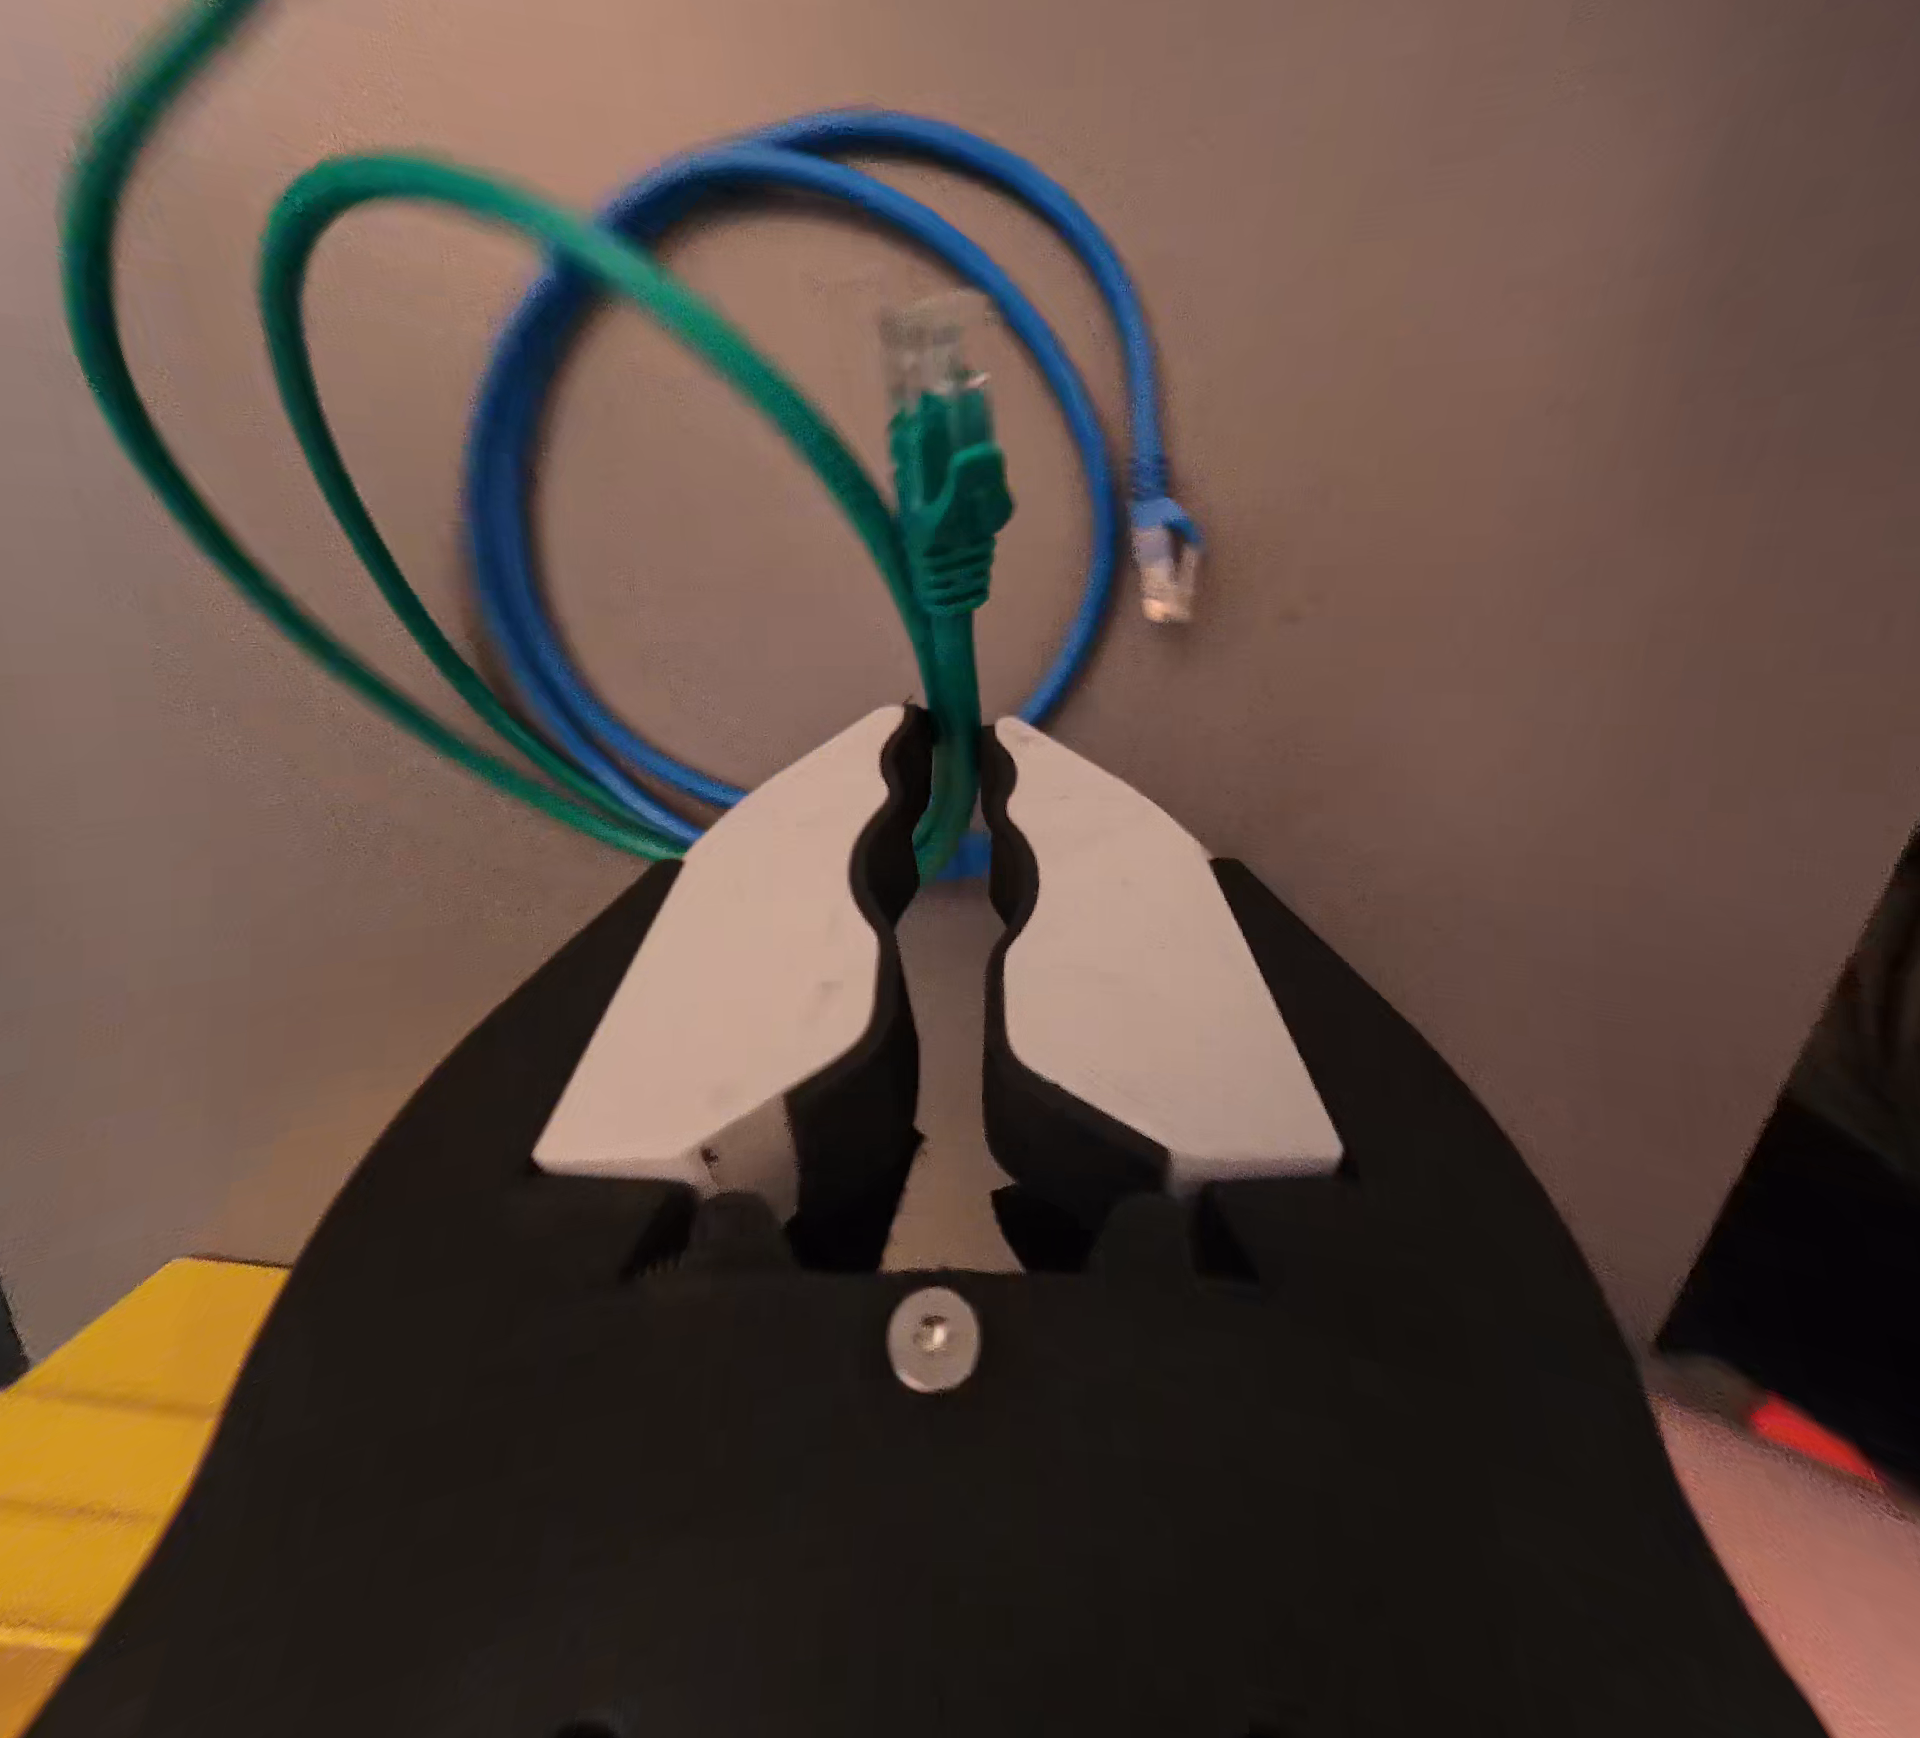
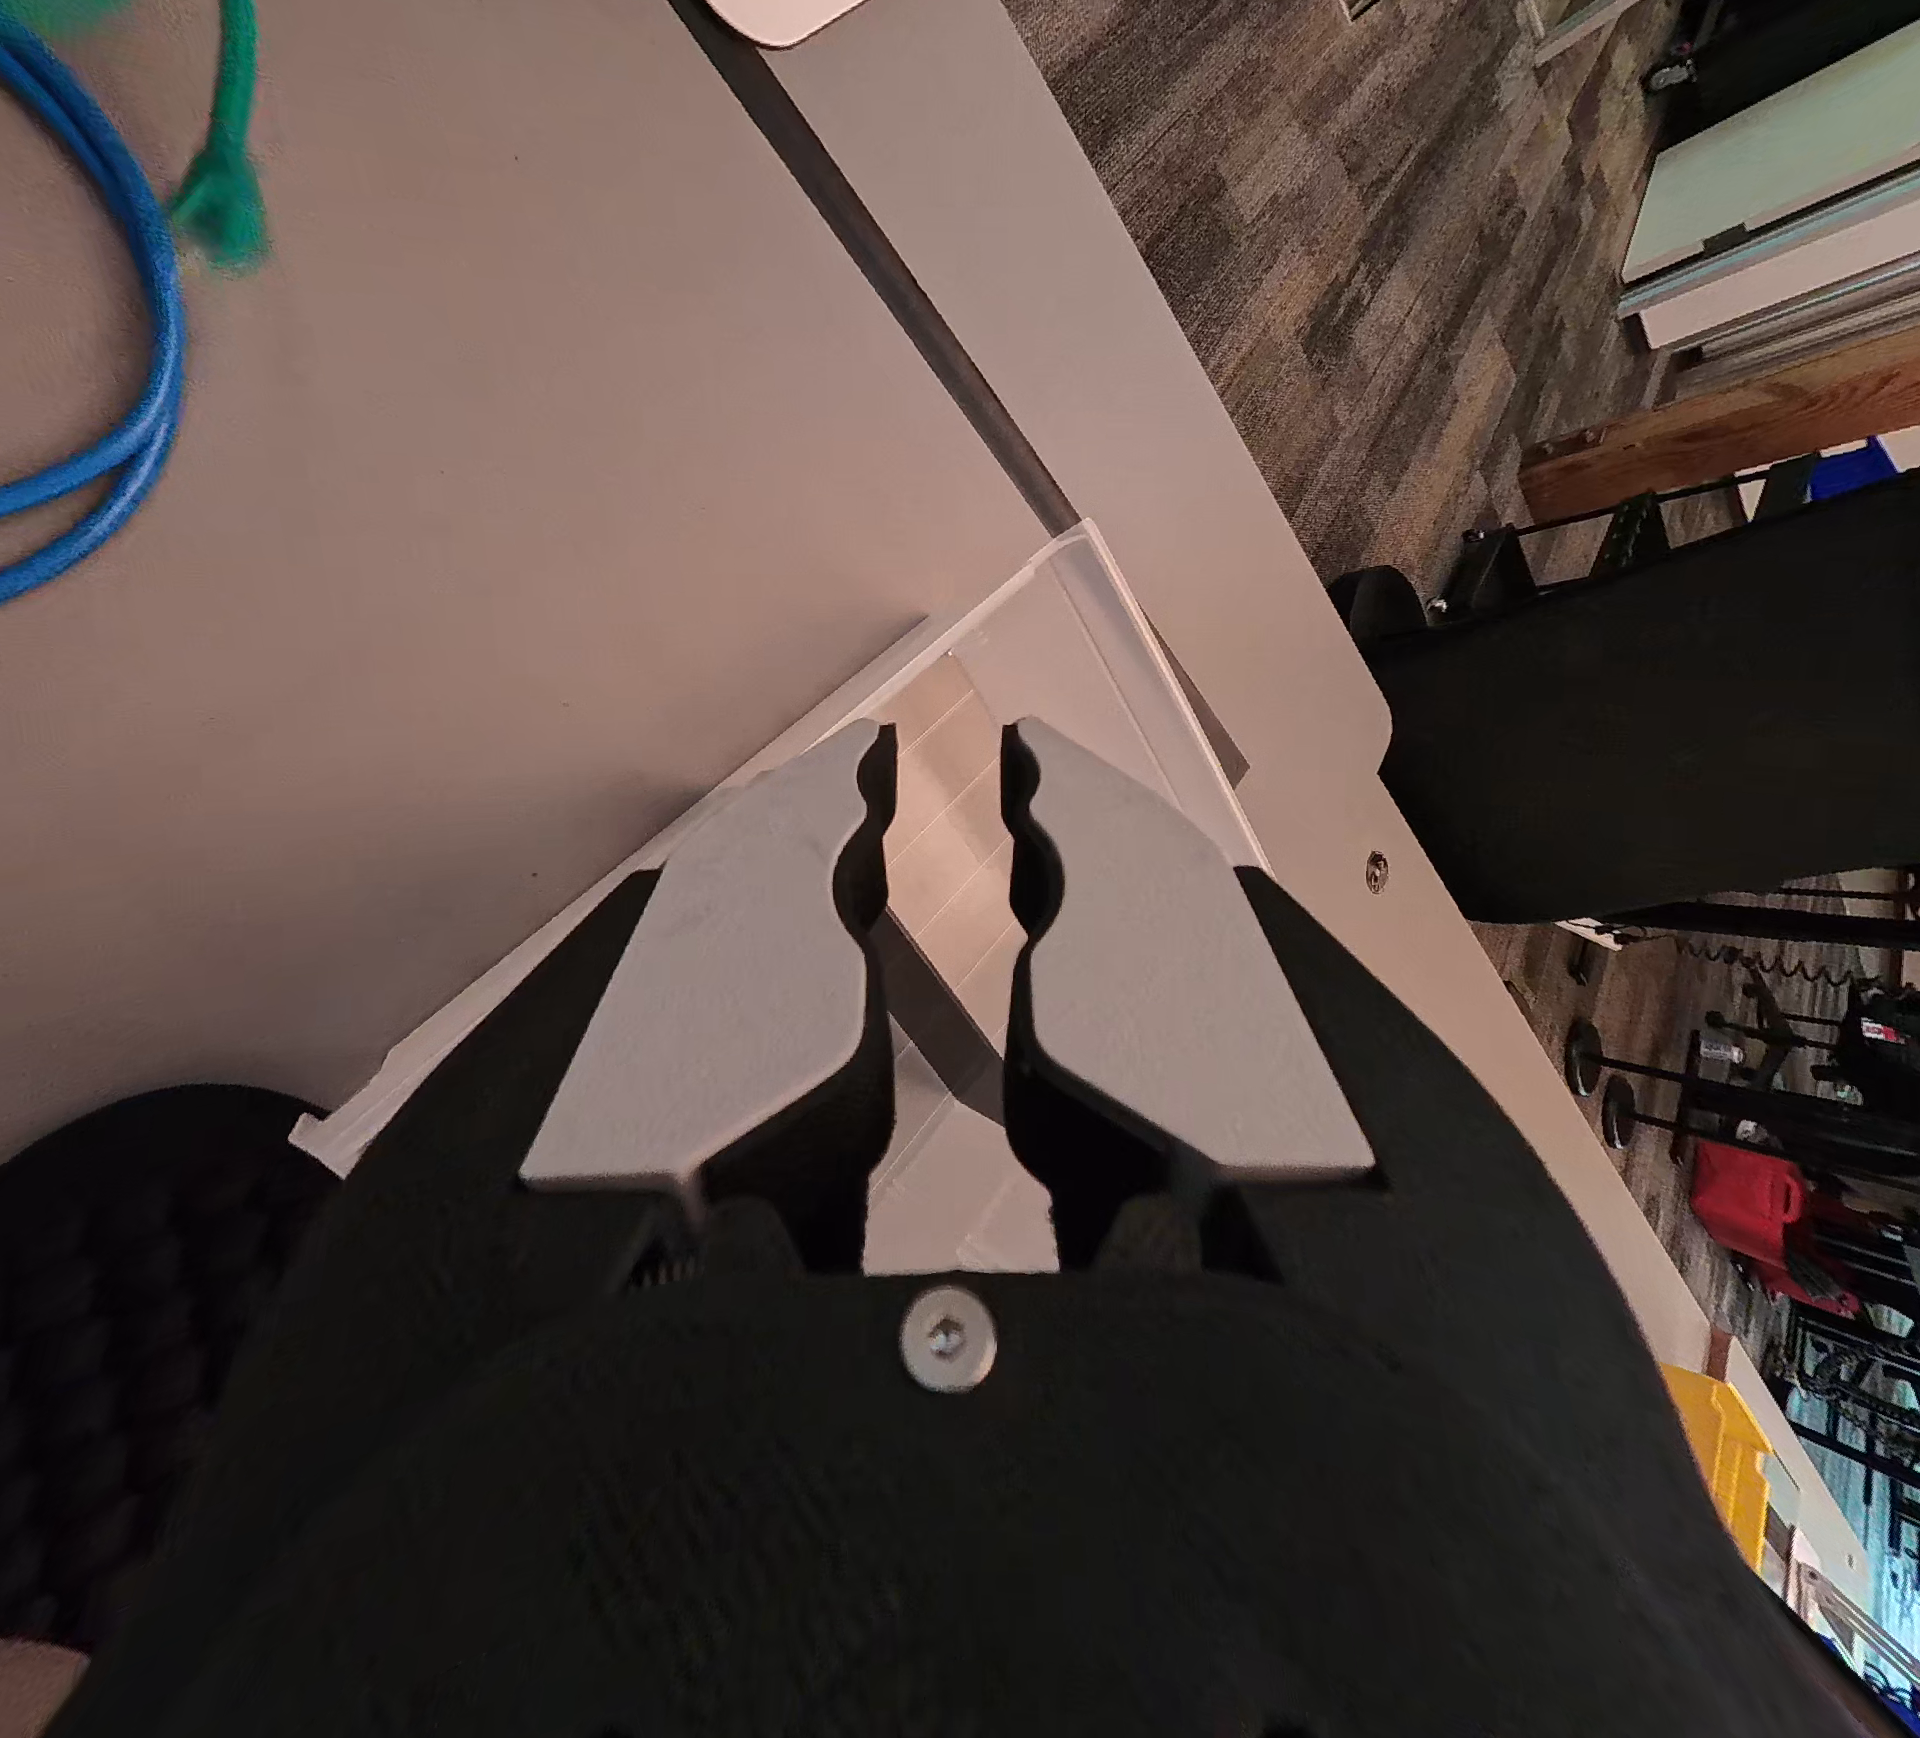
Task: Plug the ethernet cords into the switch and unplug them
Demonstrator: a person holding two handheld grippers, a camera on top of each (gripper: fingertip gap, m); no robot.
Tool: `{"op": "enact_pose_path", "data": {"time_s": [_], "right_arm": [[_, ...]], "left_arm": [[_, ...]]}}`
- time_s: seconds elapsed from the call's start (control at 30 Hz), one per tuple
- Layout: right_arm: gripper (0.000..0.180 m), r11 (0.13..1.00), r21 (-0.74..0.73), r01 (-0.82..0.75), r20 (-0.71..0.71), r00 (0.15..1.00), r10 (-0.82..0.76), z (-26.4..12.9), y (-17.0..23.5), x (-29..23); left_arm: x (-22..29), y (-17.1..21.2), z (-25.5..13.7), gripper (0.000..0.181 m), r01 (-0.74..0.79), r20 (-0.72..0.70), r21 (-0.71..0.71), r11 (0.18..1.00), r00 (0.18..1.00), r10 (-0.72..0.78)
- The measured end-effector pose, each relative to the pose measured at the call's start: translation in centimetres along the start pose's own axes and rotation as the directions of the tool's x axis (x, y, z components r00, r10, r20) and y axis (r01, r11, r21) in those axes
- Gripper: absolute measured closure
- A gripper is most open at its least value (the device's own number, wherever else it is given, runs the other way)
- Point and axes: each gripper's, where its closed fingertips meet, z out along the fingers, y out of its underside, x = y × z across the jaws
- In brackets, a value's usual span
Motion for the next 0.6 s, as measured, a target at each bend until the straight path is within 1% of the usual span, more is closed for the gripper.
{"op": "enact_pose_path", "data": {"time_s": [0.03,0.1,0.17,0.2,0.23,0.27,0.3,0.33,0.4,0.47,0.5,0.53,0.57,0.6], "right_arm": [[0.160,1.000,0.001,0.000,0.000,1.000,0.000,0.0,0.0,0.0],[0.160,1.000,0.003,0.001,0.002,1.000,-0.001,-0.1,0.0,-0.1],[0.160,1.000,0.003,0.002,0.003,1.000,-0.002,-0.1,0.0,-0.1],[0.160,1.000,0.002,0.003,0.003,1.000,-0.003,-0.1,0.0,-0.1],[0.160,1.000,0.002,0.003,0.003,1.000,-0.003,-0.1,0.0,-0.1],[0.160,1.000,0.003,0.003,0.004,1.000,-0.003,-0.1,0.0,-0.1],[0.160,1.000,0.004,0.004,0.004,1.000,-0.004,-0.2,0.0,-0.1],[0.160,1.000,0.005,0.005,0.003,1.000,-0.005,-0.2,0.0,0.0],[0.160,1.000,0.008,0.004,0.004,1.000,-0.004,-0.2,0.0,0.0],[0.160,1.000,0.008,0.001,0.002,1.000,-0.001,-0.2,0.1,0.1],[0.160,1.000,0.006,-0.001,0.001,1.000,0.001,-0.2,0.2,0.2],[0.160,1.000,0.002,-0.001,0.000,1.000,0.001,-0.2,0.3,0.2],[0.160,1.000,-0.005,0.001,-0.003,1.000,-0.001,-0.1,0.4,0.2],[0.160,1.000,-0.014,0.004,-0.007,1.000,-0.005,0.0,0.5,0.2]], "left_arm": [[1.2,0.4,0.9,0.175,-0.044,-0.020,-0.065,0.997,0.999,0.042],[2.6,1.6,2.5,0.175,-0.128,-0.055,-0.165,0.978,0.991,0.120],[3.2,2.8,3.8,0.170,-0.167,-0.092,-0.242,0.956,0.985,0.149],[2.6,2.8,4.1,0.152,-0.155,-0.061,-0.252,0.955,0.988,0.144],[2.0,2.6,4.0,0.141,-0.137,-0.041,-0.237,0.962,0.991,0.131],[2.0,2.1,3.6,0.143,-0.109,-0.054,-0.196,0.975,0.994,0.100],[2.1,1.4,2.9,0.142,-0.078,-0.081,-0.134,0.988,0.994,0.068],[1.9,0.6,1.8,0.136,-0.051,-0.096,-0.065,0.997,0.994,0.045],[0.9,-0.1,-1.6,0.132,0.007,-0.074,0.065,0.998,0.997,-0.002],[-1.4,0.4,-6.4,0.126,0.044,0.029,0.223,0.974,0.998,-0.052],[-3.2,1.5,-9.2,0.129,0.070,0.115,0.304,0.950,0.987,-0.110],[-5.7,3.5,-12.0,0.127,0.112,0.232,0.368,0.923,0.950,-0.208],[-8.6,6.5,-14.7,0.126,0.166,0.368,0.414,0.895,0.869,-0.332],[-11.2,10.4,-17.0,0.125,0.222,0.497,0.438,0.871,0.748,-0.441]]}}
